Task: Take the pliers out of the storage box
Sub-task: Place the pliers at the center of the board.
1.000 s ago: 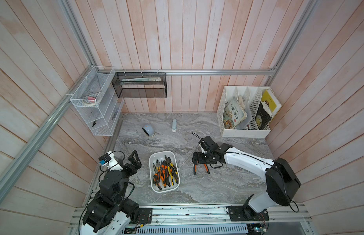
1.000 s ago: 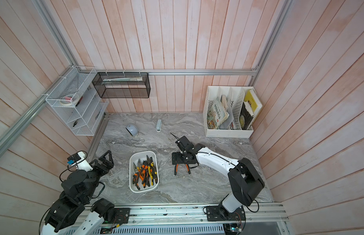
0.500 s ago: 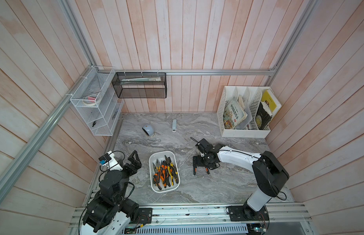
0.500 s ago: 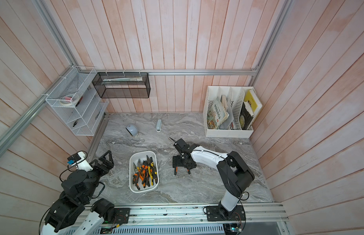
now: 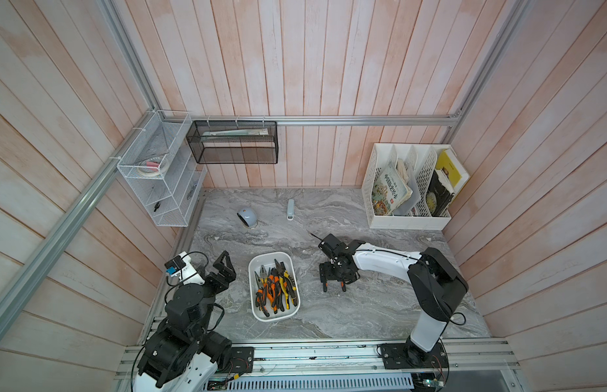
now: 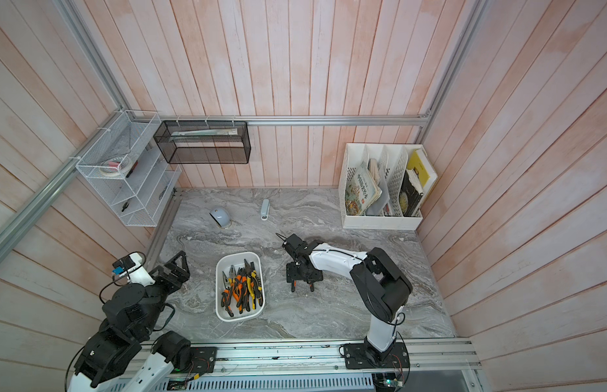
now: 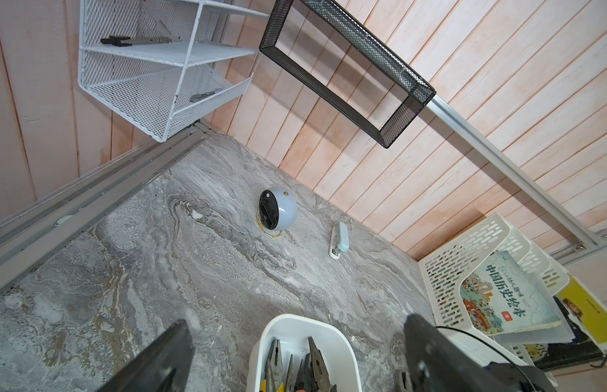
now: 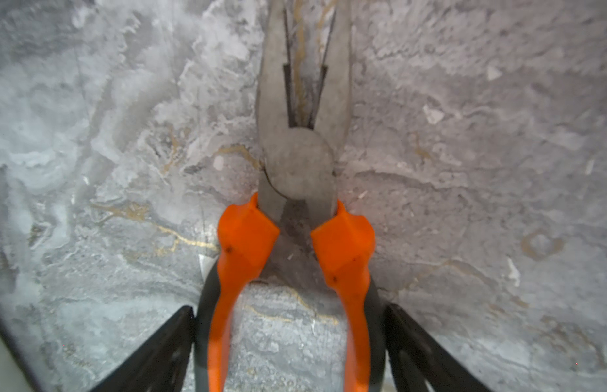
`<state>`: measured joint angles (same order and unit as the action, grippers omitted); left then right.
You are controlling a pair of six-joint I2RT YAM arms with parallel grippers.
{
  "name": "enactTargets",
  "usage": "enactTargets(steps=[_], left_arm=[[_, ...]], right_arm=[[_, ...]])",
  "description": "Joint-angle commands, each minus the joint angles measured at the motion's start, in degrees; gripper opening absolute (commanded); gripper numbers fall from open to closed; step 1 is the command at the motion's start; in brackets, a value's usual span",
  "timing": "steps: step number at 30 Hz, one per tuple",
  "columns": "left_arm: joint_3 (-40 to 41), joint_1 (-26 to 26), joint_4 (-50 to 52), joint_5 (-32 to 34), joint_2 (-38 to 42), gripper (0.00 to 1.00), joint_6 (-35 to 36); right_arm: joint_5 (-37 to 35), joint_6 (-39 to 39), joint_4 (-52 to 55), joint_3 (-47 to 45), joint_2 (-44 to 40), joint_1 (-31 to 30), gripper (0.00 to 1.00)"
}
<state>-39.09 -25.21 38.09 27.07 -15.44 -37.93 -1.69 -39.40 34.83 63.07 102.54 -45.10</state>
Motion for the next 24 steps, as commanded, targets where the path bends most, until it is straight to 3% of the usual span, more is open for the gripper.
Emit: enactTargets(steps=[1,7,11,19,24], left_arm=[[0.8,-0.5,-0.9,0.2,-0.1,1.00,0.8],[0.8,-0.5,-0.9,0.2,-0.1,1.00,0.8],[0.8,-0.5,-0.9,0.2,-0.2,1.00,0.8],[0.9,-0.5,-0.8,0.3,-0.3,1.00,0.7],[0.9,-0.5,-0.9,0.2,-0.5,1.00,0.7]], right_arm=[[-0.5,-1.0,2.6,-0.2,1.9,-0.5,0.79],[-1.1,-1.0,2.6,-0.5,0.9,-0.5,0.64],[-0.8,-0.9,2.5,0.4,0.5,-0.6,0.64],[-2.2,-0.9,7.7,6.6,-2.8,-1.6,0.82],[-2.3,-0.1,12.0,13.1,-5.6,-2.2,0.83]])
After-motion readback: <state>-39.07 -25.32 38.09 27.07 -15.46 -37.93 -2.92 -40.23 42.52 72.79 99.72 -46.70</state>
